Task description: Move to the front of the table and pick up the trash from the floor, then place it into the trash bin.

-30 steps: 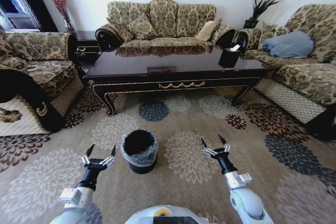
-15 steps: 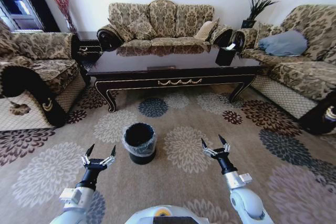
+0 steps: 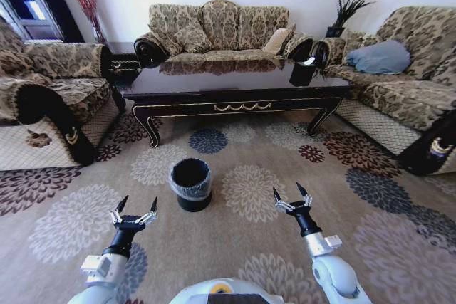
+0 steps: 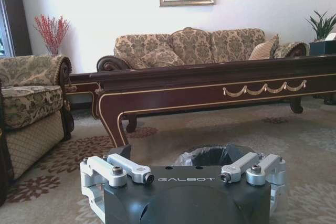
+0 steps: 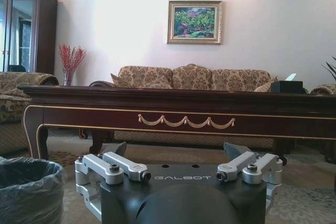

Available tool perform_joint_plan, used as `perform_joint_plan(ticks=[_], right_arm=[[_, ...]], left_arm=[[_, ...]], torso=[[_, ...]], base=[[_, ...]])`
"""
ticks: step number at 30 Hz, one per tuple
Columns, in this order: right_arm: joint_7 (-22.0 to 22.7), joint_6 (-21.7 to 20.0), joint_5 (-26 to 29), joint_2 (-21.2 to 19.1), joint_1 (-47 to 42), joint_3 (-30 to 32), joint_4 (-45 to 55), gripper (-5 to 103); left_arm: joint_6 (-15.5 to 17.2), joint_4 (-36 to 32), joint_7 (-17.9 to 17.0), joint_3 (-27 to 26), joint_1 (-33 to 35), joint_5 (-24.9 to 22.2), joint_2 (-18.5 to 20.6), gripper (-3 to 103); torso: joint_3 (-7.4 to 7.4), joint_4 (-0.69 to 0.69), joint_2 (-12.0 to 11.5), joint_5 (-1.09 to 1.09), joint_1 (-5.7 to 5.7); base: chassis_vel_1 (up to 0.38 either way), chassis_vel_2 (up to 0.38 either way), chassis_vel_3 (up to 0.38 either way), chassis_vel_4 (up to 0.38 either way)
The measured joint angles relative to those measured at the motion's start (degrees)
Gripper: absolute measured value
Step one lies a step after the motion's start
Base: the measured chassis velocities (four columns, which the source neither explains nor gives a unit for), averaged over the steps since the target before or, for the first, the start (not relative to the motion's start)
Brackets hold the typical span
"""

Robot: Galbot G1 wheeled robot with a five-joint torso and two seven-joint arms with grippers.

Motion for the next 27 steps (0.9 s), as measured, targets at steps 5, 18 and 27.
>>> perform_joint_plan(ticks=[5, 18, 27], right_arm=[[0.0, 0.0, 0.0, 0.0, 0.0, 0.0, 0.0, 100], [0.0, 0.0, 0.0, 0.0, 0.0, 0.0, 0.0, 100], [0.0, 0.0, 0.0, 0.0, 0.0, 0.0, 0.0, 100]], left_arm=[[0.0, 0.0, 0.0, 0.0, 0.0, 0.0, 0.0, 100], [0.0, 0.0, 0.0, 0.0, 0.0, 0.0, 0.0, 100], [0.0, 0.0, 0.0, 0.0, 0.0, 0.0, 0.0, 100]], torso=[[0.0, -0.01, 0.0, 0.0, 0.0], [0.0, 0.0, 0.0, 0.0, 0.0], [0.0, 0.0, 0.0, 0.0, 0.0]], base=[[0.128, -0.121, -0.128, 0.109], [0.147, -0.144, -0.141, 0.141], [0.159, -0.156, -0.158, 0.154]])
